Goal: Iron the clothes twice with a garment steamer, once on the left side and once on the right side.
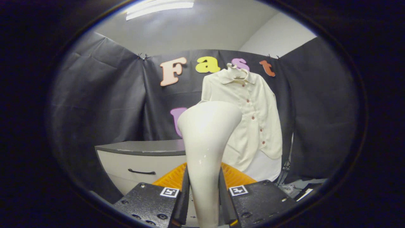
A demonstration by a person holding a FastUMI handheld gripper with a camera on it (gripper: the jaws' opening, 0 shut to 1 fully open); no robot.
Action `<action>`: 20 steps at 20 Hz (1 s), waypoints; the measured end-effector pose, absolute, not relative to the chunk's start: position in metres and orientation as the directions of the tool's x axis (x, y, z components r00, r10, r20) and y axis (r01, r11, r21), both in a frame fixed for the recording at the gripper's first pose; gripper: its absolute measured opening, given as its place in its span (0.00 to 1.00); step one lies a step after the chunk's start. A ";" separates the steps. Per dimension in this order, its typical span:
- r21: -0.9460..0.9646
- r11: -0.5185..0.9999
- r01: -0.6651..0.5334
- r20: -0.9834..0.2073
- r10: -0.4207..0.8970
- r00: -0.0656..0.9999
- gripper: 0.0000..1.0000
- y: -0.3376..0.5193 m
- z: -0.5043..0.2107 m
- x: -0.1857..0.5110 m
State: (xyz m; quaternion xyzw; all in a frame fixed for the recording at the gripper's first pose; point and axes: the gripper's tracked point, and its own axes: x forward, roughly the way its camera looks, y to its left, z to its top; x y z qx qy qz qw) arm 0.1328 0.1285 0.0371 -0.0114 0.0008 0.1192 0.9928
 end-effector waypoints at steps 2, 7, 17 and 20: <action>-0.069 0.967 -0.247 0.017 0.249 0.968 0.43 0.143 0.057 0.125; -0.069 0.951 -0.302 0.070 0.306 0.949 0.43 0.181 0.095 0.104; -0.040 0.953 -0.301 0.080 0.303 0.950 0.43 0.173 0.104 0.085; -0.066 0.958 -0.280 0.084 0.285 0.955 0.43 0.165 0.100 0.083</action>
